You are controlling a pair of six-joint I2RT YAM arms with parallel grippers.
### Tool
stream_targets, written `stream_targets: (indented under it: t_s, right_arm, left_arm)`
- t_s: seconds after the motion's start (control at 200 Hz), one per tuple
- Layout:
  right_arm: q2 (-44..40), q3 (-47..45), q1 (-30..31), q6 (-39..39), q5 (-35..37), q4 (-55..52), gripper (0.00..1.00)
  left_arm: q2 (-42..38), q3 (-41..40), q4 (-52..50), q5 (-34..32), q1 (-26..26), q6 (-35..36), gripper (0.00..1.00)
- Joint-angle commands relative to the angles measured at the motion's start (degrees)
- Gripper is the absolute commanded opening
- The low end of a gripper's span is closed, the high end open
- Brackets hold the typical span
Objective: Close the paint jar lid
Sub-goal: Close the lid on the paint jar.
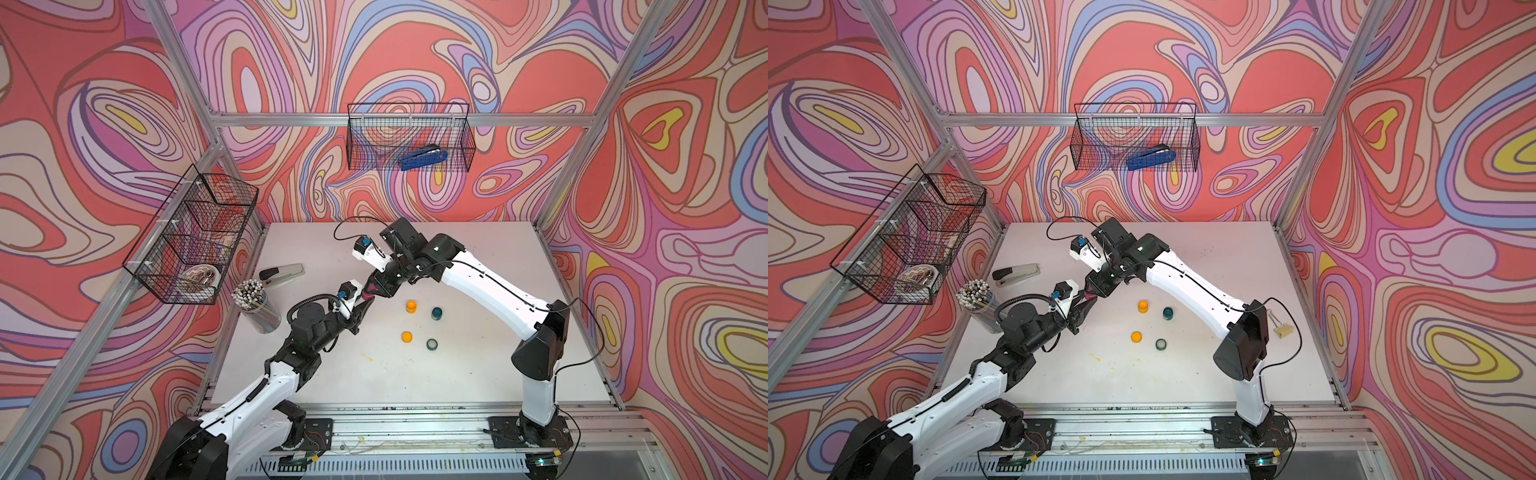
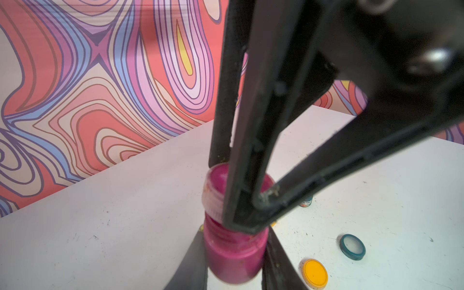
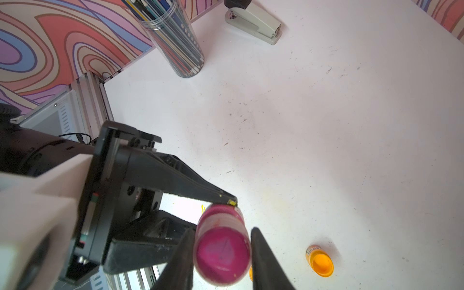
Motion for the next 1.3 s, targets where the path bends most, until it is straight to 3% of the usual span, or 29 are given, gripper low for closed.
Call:
stream_targets:
  t_s: [0.0, 0.801, 1.297]
  right_arm:
    - [1.5, 0.4, 0.3, -0.7, 0.4, -0.4, 0.34]
    - [4.0, 2.9, 1.7, -2.0, -0.8, -3.5, 0.34]
    - [5.1, 1.9, 1.9, -1.7, -5.7, -2.9, 0.34]
  left_arm:
    - [-0.2, 2.2, 1.0, 0.7, -0.4, 1.1, 0.27]
    - [0.3, 3.4, -0.4, 0.6, -0.7, 2.8, 0.27]
    - [-2.4, 4.1, 0.9, -1.7, -1.1, 3.9, 0.26]
